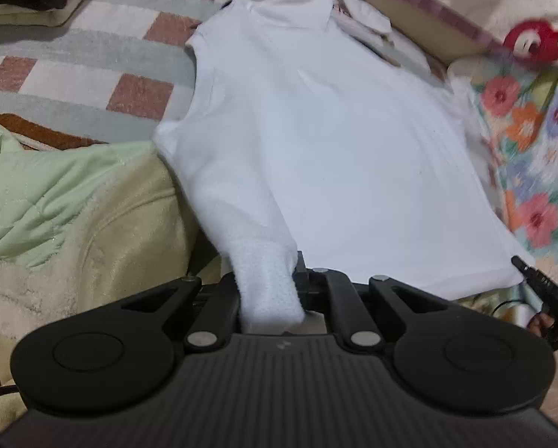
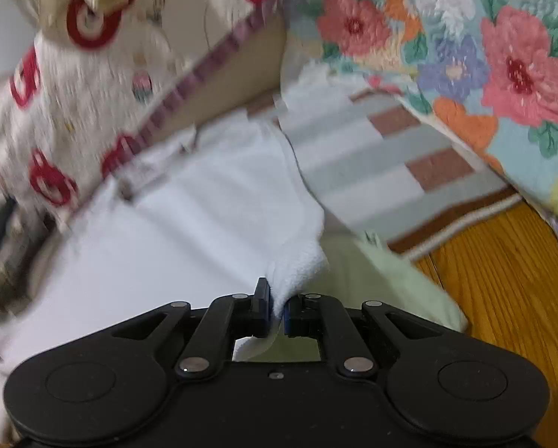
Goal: Fold clothes
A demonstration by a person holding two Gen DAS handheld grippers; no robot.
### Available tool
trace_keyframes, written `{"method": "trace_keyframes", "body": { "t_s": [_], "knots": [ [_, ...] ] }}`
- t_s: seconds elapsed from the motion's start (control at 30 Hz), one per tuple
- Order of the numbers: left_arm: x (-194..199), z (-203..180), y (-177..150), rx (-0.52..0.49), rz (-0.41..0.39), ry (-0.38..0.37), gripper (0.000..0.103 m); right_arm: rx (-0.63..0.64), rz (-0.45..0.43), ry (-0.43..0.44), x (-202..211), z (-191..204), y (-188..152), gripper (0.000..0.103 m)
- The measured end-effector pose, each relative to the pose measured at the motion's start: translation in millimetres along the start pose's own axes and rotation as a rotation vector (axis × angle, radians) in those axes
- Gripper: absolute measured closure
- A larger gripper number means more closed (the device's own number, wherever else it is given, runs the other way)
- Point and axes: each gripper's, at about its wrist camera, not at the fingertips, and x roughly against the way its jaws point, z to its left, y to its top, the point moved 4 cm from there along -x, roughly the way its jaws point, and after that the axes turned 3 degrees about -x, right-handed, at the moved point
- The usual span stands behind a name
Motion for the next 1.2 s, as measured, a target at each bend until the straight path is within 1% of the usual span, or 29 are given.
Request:
{"method": "trace_keyframes", "body": {
  "t_s": [0.07,0.13,0.17,0.23,0.27,0.3,0.33,0.37,0.4,0.43,0.47,0.53,0.6,0.7,0.73,0.77,0.8,0.83,1.0,1.03,1.07,1.1,1.13,1.17,1.2],
  "knots": [
    [3,-1,0,-0.007,-0.004,-0.004,0.098,0.021,0.02,-0.02,-4,-1,-5,0.096],
    [5,1,-1,0.007,0.011,-0.004,0.097,0.034,0.032,-0.024,-4,-2,-4,0.095],
    [6,3,-2,0.014,0.02,-0.004,0.095,0.053,0.04,-0.04,-2,-2,-2,0.094],
    [11,2,-5,-0.001,0.04,0.023,0.09,0.09,0.034,-0.136,3,-6,2,0.09],
    [15,-2,-5,-0.029,0.045,0.041,0.082,0.103,0.013,-0.243,7,-10,6,0.086],
    [20,-4,-4,-0.053,0.039,0.061,0.077,0.116,-0.017,-0.356,12,-13,10,0.073],
    [26,-7,1,-0.07,0.027,0.063,0.075,0.128,-0.065,-0.457,19,-17,16,0.071],
    [33,-9,6,-0.087,0.014,0.061,0.072,0.124,-0.098,-0.449,24,-17,23,0.07],
    [40,-12,14,-0.1,0.001,0.057,0.064,0.12,-0.131,-0.44,29,-17,30,0.069],
    [45,-13,21,-0.117,-0.012,0.057,0.061,0.116,-0.14,-0.397,26,-13,36,0.065],
    [50,-16,31,-0.149,-0.026,0.071,0.06,0.111,-0.149,-0.354,22,-9,43,0.063],
    [59,-22,53,-0.219,-0.056,0.104,0.058,0.102,-0.166,-0.269,15,-1,56,0.062],
    [63,-26,76,-0.283,-0.099,0.141,0.05,0.15,-0.145,-0.228,-6,18,73,0.062],
    [45,-24,117,-0.355,-0.185,0.155,0.048,0.305,-0.113,-0.148,-50,58,106,0.061],
    [35,-23,130,-0.364,-0.199,0.159,0.048,0.364,-0.102,-0.118,-67,71,118,0.057],
    [17,-20,145,-0.357,-0.206,0.155,0.048,0.423,-0.091,-0.088,-83,83,131,0.056],
    [-1,-18,158,-0.344,-0.202,0.142,0.048,0.48,-0.079,-0.058,-99,95,143,0.052],
    [-19,-17,172,-0.324,-0.197,0.126,0.048,0.468,-0.075,-0.064,-114,93,150,0.048],
    [-113,-29,225,-0.224,-0.178,0.025,0.048,0.405,-0.051,-0.09,-189,79,183,0.048],
    [-133,-36,235,-0.216,-0.176,0.019,0.048,0.393,-0.046,-0.095,-204,76,189,0.049],
    [-152,-41,246,-0.208,-0.174,0.016,0.048,0.38,-0.041,-0.1,-219,73,196,0.055],
    [-171,-47,254,-0.203,-0.176,0.018,0.048,0.367,-0.037,-0.105,-233,71,202,0.088],
    [-189,-52,263,-0.195,-0.174,0.029,0.048,0.355,-0.032,-0.11,-248,68,209,0.097],
    [-206,-56,270,-0.205,-0.16,0.058,0.048,0.342,-0.027,-0.115,-263,65,215,0.092],
    [-224,-60,276,-0.219,-0.144,0.091,0.048,0.321,-0.034,-0.115,-263,60,214,0.092]
  ]
}}
